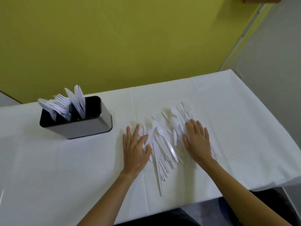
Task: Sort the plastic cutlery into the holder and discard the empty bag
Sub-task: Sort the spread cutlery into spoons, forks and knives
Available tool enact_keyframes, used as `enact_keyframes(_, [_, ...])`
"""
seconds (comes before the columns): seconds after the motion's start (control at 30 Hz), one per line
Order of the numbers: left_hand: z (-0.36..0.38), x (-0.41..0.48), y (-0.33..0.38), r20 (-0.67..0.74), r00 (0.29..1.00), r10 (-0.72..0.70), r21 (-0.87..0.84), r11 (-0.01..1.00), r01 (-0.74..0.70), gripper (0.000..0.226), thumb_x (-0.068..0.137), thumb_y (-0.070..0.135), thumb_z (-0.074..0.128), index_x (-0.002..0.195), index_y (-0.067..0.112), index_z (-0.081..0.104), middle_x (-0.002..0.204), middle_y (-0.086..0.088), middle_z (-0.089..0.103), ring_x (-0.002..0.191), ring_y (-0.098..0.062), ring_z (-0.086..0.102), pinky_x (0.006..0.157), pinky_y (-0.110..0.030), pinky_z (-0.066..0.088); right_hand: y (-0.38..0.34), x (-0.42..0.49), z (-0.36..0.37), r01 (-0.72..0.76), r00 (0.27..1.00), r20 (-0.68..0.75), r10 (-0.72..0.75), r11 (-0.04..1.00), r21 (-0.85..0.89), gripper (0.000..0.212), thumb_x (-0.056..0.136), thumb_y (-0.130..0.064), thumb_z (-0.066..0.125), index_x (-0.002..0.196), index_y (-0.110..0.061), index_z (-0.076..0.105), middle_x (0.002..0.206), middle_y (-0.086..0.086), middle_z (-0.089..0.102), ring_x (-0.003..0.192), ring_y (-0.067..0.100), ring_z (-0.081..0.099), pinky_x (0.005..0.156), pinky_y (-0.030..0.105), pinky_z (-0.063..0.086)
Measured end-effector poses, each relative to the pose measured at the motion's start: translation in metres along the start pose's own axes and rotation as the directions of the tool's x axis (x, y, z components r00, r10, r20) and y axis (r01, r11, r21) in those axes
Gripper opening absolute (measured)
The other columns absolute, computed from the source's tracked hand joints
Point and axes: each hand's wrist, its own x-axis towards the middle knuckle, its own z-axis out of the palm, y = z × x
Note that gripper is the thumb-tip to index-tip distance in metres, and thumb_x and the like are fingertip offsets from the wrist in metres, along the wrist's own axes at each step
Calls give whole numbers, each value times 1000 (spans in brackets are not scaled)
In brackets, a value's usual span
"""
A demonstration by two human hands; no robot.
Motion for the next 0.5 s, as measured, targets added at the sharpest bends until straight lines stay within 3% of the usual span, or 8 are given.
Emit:
enact_keyframes(0.1, [-3,-2,-3,-52,999,0,50,999,2,38,75,34,47,99,18,71,142,-7,49,139,-33,32,109,-51,33,-3,-2,-1,74,992,-104,-69,996,46,50,89,-26,37,137,-11,41,147,10,40,137,28,34,111,47,29])
enact_keyframes(0.23, [-11,-7,-3,-73,996,-50,67,996,55,22,69,37,55,76,20,67,126,0,58,125,-25,48,93,-41,40,-21,-7,-2,257,930,-265,-255,966,-27,32,86,-28,44,106,-15,64,112,5,62,101,25,56,80,37,45])
enact_keyframes(0.33, [-12,-12,-6,-84,996,-27,32,999,29,27,73,45,55,64,21,63,119,4,60,116,-19,51,87,-35,39,-37,-6,4,244,954,-166,-251,968,-59,24,85,-35,55,93,-15,67,96,3,62,84,25,58,69,37,45])
enact_keyframes(0.43, [-13,-14,-8,-80,996,42,-42,998,-46,34,79,46,55,63,18,65,117,1,62,108,-18,58,84,-31,39,-48,-3,7,151,988,-17,-152,987,-48,25,87,-36,58,92,-13,65,98,4,56,90,24,54,77,37,43])
enact_keyframes(0.5, [-15,-15,-9,-126,992,28,-96,995,-41,27,82,38,59,70,15,67,113,-1,63,102,-18,60,85,-28,37,-50,-1,6,105,994,3,-105,994,11,26,90,-37,54,92,-13,63,99,2,54,93,21,51,81,34,40])
